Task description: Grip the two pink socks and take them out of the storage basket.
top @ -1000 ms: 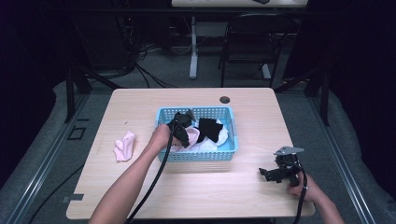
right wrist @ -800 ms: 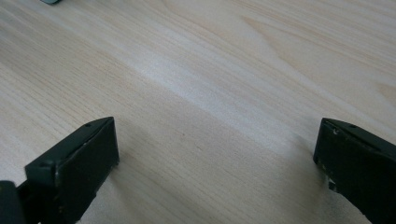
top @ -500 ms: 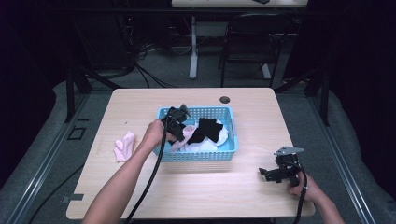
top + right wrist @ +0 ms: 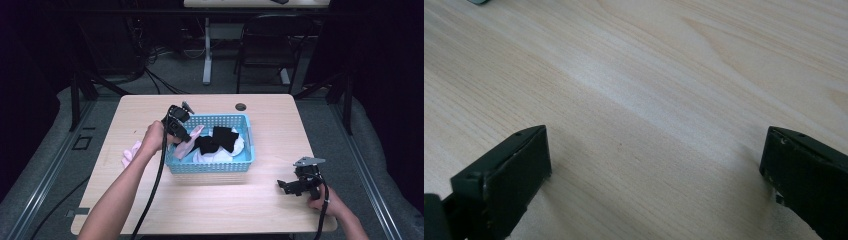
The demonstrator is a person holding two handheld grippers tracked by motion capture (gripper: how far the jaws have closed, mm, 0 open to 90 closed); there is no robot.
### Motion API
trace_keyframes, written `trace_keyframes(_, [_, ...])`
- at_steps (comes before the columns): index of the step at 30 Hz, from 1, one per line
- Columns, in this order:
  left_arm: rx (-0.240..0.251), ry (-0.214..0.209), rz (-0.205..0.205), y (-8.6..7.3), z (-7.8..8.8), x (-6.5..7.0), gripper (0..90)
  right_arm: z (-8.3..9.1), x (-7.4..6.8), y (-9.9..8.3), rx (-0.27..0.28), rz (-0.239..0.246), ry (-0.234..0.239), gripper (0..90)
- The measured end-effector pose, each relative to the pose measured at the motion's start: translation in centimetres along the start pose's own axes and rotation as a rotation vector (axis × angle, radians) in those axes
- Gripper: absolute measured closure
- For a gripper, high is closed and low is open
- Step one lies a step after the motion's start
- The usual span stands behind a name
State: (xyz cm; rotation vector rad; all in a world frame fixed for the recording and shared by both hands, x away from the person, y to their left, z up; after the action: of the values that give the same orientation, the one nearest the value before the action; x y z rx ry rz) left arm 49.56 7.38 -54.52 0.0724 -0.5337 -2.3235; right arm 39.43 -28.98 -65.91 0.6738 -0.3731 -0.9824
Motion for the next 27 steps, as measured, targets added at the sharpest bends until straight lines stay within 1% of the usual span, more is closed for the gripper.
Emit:
trace_keyframes(5, [0.037, 0.005, -0.003, 0.3, 1.6, 0.0, 86.5, 0.0, 0.0, 0.0, 0.0, 0.0, 0.0, 0.0])
trace_keyframes(6, [0.041, 0.011, -0.012, 0.3, 2.0, 0.0, 86.5, 0.0, 0.0, 0.0, 0.0, 0.0, 0.0, 0.0])
trace_keyframes(7, [0.048, 0.016, -0.012, 0.4, 2.3, 0.0, 86.5, 0.0, 0.0, 0.0, 0.0, 0.0, 0.001, 0.0])
trace_keyframes(13, [0.091, 0.019, -0.018, 0.7, 4.2, 0.0, 86.5, 0.0, 0.0, 0.0, 0.0, 0.0, 0.0, 0.0])
trace_keyframes(16, [0.114, 0.026, -0.017, 0.8, 5.2, -0.2, 86.5, 0.0, 0.0, 0.0, 0.0, 0.0, 0.0, 0.0])
trace_keyframes(22, [0.145, 0.044, -0.015, 0.6, 7.2, -0.7, 86.5, 0.0, 0.0, 0.0, 0.0, 0.0, 0.001, 0.0])
trace_keyframes(27, [0.178, 0.067, -0.006, -0.1, 9.2, -1.7, 86.5, 0.0, 0.0, 0.0, -0.001, 0.0, 0.001, 0.0])
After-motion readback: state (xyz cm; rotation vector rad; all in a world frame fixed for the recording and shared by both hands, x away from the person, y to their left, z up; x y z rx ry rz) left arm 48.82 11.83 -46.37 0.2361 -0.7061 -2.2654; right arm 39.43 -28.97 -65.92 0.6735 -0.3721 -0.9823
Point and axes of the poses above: each handheld gripper's, and its own axes: z roughly backward along the jaws, y roughly out of its top, x roughly to its right, the point moved 10 cm from there along -z, roughly forward along the jaws, and after that the axes turned 1 degree about x, right-handed, at the moved point
